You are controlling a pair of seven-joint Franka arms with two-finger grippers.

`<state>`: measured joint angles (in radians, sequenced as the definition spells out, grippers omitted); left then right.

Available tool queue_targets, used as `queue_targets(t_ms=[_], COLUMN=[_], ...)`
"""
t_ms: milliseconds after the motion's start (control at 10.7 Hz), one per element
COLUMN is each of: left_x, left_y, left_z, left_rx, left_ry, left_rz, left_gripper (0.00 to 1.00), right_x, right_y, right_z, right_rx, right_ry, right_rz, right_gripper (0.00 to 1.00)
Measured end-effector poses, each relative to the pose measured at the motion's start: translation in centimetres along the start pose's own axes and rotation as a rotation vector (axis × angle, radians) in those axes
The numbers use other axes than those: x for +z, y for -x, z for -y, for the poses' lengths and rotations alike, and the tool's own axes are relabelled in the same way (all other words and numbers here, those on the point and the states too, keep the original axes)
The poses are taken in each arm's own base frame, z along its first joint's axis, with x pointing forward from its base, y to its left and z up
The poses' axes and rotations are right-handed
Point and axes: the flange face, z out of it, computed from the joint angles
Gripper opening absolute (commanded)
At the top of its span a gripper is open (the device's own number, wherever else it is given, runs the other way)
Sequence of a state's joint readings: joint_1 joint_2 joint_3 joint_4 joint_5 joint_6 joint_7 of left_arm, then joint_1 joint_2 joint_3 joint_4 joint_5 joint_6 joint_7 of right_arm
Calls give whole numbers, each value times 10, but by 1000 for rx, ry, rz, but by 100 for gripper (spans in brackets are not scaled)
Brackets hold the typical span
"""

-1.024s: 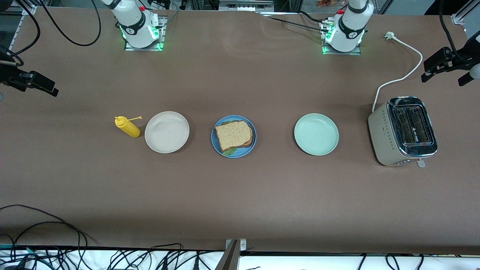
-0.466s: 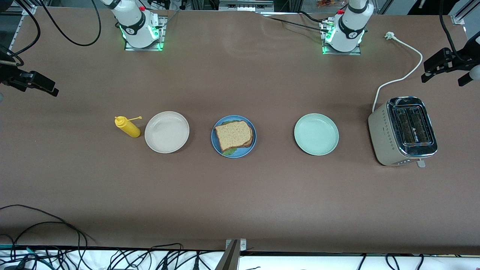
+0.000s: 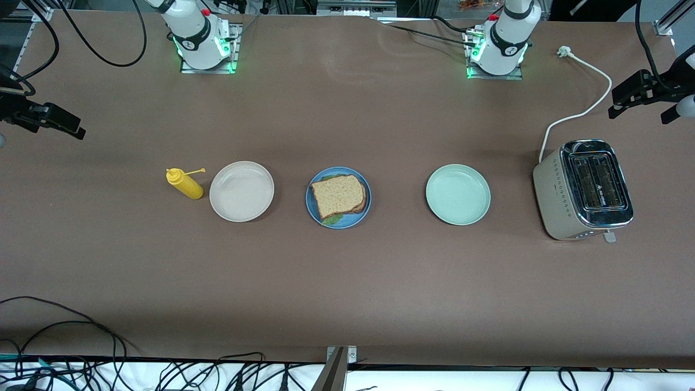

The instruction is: Make sandwich in blue plate with both arms

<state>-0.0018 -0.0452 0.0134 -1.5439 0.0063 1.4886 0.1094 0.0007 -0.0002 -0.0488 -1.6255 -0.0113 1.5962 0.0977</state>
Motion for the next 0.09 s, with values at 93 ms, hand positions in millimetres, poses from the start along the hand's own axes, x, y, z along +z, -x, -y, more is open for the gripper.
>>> queue_targets(t_ms=[93], left_x=[0], left_y=[0], left_z=[0], left_rx=[1], left_ry=[0], left_rz=[0], left_gripper=[100], right_x=[0], right_y=[0], right_z=[0], right_rx=[0], right_ry=[0], right_rz=[0], right_gripper=[100])
